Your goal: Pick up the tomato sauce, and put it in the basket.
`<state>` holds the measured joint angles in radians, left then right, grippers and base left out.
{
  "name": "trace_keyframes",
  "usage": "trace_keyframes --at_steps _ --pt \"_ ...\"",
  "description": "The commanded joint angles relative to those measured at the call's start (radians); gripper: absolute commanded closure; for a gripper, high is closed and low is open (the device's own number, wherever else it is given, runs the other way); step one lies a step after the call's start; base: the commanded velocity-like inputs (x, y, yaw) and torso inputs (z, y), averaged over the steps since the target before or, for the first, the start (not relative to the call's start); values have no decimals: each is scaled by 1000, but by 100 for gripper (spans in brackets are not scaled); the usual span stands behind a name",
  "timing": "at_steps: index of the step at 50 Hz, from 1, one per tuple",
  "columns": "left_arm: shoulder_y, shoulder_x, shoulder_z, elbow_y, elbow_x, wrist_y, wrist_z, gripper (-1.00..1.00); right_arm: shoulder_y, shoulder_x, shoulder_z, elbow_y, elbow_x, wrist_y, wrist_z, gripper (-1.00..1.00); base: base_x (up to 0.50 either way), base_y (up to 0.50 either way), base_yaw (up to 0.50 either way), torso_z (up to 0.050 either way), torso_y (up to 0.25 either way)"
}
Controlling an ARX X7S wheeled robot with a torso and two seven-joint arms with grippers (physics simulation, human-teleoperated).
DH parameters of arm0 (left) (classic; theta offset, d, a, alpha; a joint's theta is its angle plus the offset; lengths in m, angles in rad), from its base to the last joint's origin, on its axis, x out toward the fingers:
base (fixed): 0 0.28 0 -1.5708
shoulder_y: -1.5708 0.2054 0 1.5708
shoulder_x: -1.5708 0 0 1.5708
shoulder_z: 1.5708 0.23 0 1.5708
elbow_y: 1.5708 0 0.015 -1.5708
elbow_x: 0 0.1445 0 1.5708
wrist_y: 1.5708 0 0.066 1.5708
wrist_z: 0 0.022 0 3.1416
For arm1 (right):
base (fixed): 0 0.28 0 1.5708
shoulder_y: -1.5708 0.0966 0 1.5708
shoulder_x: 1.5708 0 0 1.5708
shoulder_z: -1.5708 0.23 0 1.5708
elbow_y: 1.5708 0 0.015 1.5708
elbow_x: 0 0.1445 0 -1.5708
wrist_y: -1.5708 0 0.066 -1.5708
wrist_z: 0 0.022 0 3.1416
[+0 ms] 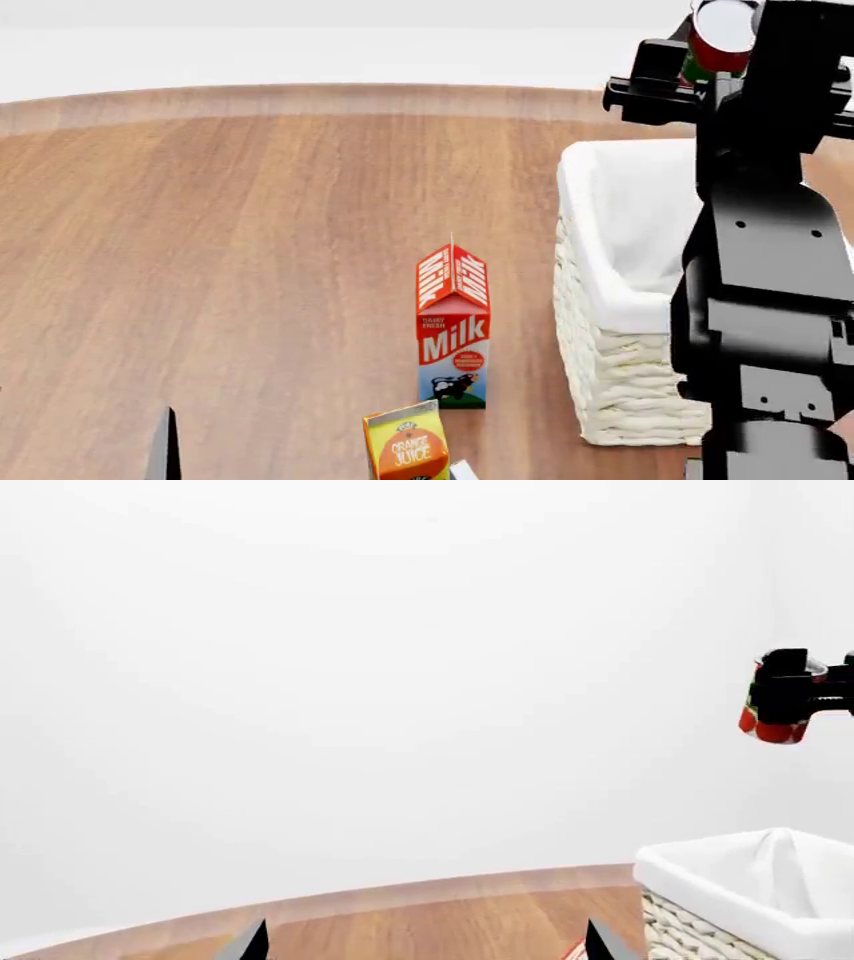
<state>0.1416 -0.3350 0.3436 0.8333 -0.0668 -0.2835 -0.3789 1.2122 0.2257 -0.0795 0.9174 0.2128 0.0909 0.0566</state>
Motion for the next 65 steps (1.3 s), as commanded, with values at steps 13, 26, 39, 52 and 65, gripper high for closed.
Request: trace_keyframes --at_steps 13,26,39,52,65 --pt "-9 -6 0 -21 -15 9 -9 -100 169 -38 48 391 -169 -58 3 100 0 0 0 0 0" --pt "-7 -10 4 -24 -19 13 -15 -100 137 -32 117 391 -187 44 7 100 0 0 0 0 1" --pt "-9 -14 13 -27 -19 15 -20 -100 91 -35 130 391 -208 93 3 100 0 0 0 0 0" --pt "-14 -17 18 -35 -23 19 -23 -100 42 -42 146 391 -207 79 5 100 0 0 0 0 1" --pt "-17 -21 22 -32 -25 17 -27 -100 18 -44 157 391 -209 81 -5 100 0 0 0 0 0"
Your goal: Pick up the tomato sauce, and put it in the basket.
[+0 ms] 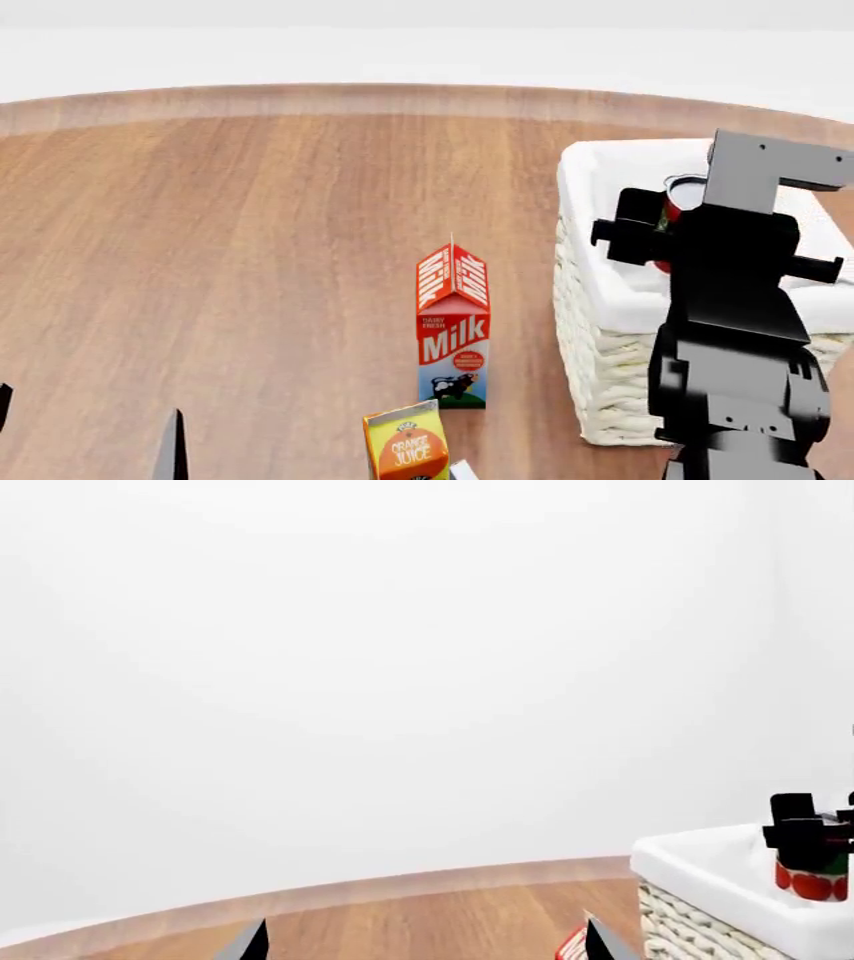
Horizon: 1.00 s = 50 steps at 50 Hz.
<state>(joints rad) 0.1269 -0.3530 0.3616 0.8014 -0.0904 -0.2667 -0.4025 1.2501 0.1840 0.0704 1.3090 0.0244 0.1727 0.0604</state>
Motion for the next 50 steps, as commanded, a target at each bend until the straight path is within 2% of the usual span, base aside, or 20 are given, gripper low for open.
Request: trace_keyframes --at_steps 1,16,17,33,50 --pt "-3 -3 5 -1 -2 0 -4 -100 -21 -3 7 0 -21 -3 -9 100 0 0 0 0 0" --pt "-5 -8 11 -6 -2 3 -9 -100 -24 1 17 0 -20 -14 6 100 0 0 0 0 0" --pt "-5 -8 12 -6 -1 3 -10 -100 -23 1 17 0 -21 -14 5 -100 0 0 0 0 0" --pt "-5 -13 19 -3 0 1 -17 -100 -13 3 20 0 -21 -30 3 -100 0 0 0 0 1" --pt "-10 -17 23 -7 -5 1 -21 -100 90 -33 52 -1 -3 -199 -96 -100 0 0 0 0 0"
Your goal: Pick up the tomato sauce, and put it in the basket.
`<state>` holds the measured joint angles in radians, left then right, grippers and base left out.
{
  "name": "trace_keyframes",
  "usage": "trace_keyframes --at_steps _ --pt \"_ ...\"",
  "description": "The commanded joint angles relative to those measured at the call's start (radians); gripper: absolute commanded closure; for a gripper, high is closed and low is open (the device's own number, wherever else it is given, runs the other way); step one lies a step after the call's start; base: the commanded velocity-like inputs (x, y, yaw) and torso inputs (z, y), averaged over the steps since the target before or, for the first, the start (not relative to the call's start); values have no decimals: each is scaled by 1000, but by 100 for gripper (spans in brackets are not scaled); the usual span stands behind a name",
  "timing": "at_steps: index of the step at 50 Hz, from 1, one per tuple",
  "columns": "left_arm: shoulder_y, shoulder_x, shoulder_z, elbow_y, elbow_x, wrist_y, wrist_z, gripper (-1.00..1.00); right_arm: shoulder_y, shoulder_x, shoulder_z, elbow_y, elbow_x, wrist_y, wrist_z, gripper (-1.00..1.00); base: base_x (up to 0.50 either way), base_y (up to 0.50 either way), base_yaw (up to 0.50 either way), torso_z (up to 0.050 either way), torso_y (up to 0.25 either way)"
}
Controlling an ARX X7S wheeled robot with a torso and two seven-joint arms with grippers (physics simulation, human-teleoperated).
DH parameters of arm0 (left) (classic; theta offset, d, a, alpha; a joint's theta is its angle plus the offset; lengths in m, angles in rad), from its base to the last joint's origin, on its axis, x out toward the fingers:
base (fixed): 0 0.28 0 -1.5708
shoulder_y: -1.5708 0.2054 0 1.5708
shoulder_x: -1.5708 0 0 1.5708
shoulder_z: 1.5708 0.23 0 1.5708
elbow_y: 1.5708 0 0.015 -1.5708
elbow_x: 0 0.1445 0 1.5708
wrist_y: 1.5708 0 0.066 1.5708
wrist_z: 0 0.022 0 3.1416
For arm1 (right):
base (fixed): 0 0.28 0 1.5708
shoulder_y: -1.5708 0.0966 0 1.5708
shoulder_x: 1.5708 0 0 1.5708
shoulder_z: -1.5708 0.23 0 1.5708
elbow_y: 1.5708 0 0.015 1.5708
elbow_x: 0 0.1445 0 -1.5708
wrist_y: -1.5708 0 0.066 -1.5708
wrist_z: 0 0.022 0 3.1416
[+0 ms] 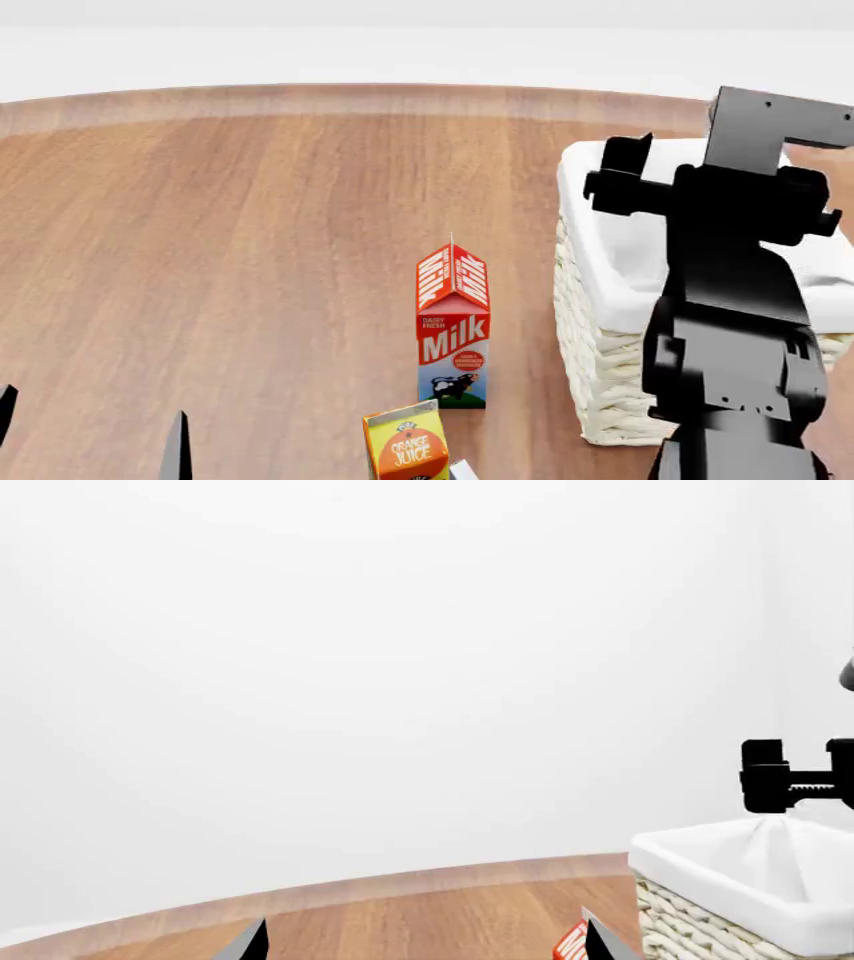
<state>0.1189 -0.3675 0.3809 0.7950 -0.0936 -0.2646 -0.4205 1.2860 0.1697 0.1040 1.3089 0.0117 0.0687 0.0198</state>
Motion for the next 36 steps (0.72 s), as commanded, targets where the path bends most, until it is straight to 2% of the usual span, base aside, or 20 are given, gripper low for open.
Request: trace_keyframes --at_steps 1,4,5,8,11,17,23,36 --pt "-2 -3 3 -1 -2 -1 -4 -100 55 -20 17 -1 7 -102 -60 -100 0 0 0 0 0" --pt "-2 -4 5 1 -2 -3 -5 -100 50 -25 8 -2 3 -153 -86 -100 0 0 0 0 0" --pt "-3 -4 5 1 -2 -3 -5 -100 46 -27 10 -50 6 -122 -93 -100 0 0 0 0 0" --pt "-2 -5 4 3 -3 -4 -7 -100 -156 -48 30 -500 47 85 -119 -100 0 0 0 0 0" --pt "-3 -6 7 2 -3 -4 -8 -100 -271 -57 49 -924 96 289 -124 -100 0 0 0 0 0" --pt "-4 -7 10 -3 -3 -1 -9 -100 -450 -65 60 -1347 156 406 -133 -100 0 0 0 0 0" --pt "-4 -9 10 -2 -6 0 -11 -100 -556 -74 64 -1540 184 414 -126 -100 0 0 0 0 0" --pt "-6 -13 15 1 -4 0 -16 -100 -688 -78 129 -1841 334 548 -108 -100 0 0 0 0 0"
